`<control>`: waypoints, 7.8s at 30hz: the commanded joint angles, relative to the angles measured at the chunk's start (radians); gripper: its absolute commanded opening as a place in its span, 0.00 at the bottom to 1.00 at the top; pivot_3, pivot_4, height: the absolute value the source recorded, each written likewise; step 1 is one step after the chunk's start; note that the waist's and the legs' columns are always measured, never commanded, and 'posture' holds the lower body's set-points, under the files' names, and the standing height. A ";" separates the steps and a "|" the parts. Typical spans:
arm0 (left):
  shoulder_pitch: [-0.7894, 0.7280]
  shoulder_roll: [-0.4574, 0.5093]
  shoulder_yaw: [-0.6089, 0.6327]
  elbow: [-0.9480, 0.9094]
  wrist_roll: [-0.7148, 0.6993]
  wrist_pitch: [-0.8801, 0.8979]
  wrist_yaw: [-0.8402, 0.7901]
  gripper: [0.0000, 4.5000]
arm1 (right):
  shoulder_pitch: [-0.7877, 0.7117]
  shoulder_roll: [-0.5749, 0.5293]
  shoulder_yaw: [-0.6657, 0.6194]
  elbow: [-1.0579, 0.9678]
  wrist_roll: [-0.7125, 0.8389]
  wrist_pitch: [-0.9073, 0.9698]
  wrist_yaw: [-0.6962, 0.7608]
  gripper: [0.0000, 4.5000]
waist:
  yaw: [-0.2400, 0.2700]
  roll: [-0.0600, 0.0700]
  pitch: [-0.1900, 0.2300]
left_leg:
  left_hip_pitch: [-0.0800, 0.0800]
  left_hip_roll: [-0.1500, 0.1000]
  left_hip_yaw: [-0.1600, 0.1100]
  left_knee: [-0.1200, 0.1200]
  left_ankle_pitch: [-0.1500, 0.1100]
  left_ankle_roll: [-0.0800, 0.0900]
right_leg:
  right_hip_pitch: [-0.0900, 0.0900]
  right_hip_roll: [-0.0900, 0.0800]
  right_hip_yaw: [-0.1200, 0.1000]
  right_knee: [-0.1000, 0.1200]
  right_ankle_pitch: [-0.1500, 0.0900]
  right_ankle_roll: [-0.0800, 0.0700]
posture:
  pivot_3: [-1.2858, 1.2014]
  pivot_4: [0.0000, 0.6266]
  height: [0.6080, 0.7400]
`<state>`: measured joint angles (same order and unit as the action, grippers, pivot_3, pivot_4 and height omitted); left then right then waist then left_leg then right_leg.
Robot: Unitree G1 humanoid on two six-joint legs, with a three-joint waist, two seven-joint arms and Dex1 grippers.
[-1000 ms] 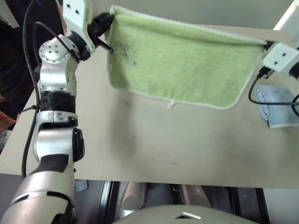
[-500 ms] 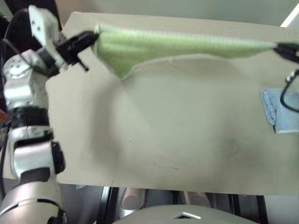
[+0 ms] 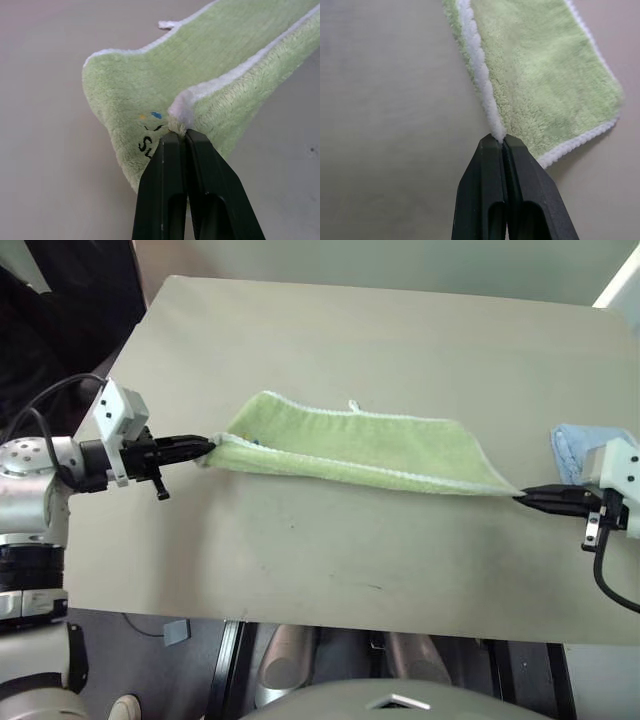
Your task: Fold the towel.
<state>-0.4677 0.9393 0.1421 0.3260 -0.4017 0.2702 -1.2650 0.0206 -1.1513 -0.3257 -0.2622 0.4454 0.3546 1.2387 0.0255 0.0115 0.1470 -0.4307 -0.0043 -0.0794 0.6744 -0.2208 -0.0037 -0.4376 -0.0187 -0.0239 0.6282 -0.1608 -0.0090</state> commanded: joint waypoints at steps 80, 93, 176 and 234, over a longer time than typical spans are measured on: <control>-0.252 -0.398 -0.035 -0.030 0.030 -0.099 0.290 0.94 | -0.525 1.072 -0.578 -0.022 0.324 1.260 -1.116 0.99 | 0.001 0.000 0.000 | -0.004 -0.002 0.002 -0.003 0.006 0.009 | -0.005 -0.001 0.001 0.001 0.013 0.005 | 0.52 0.24 0.97; -0.210 -0.432 -0.052 -0.171 0.009 -0.016 0.307 0.94 | -0.628 1.177 -0.731 0.047 0.275 1.260 -1.341 0.99 | 0.003 0.000 -0.001 | -0.003 -0.002 0.002 -0.001 0.005 0.008 | -0.005 -0.001 0.000 0.002 0.013 0.000 | 0.52 0.24 0.97; -0.033 -0.569 -0.100 -0.381 -0.041 0.085 0.451 0.94 | -0.516 0.503 0.459 0.001 0.034 0.557 -0.873 0.00 | 0.006 0.000 -0.001 | -0.005 -0.003 0.003 -0.005 0.008 0.001 | -0.005 -0.002 0.003 -0.003 0.012 0.012 | 0.52 0.24 0.97; 0.164 -0.909 0.310 -0.452 -0.737 0.641 1.492 0.97 | -0.554 0.646 0.239 0.193 -0.161 0.080 -0.703 0.10 | -0.001 0.000 0.000 | 0.027 -0.001 0.006 -0.010 0.005 0.005 | 0.023 -0.001 0.003 -0.002 0.000 0.004 | 0.52 0.24 0.97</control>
<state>-0.2889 0.0260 0.4511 -0.1578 -1.1350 0.9238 0.2167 -0.5124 -0.5050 -0.0559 -0.0197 0.2643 0.4292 0.5420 0.0247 0.0116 0.1466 -0.4018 -0.0057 -0.0738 0.6642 -0.2158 0.0018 -0.4126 -0.0201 -0.0207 0.6265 -0.1614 -0.0044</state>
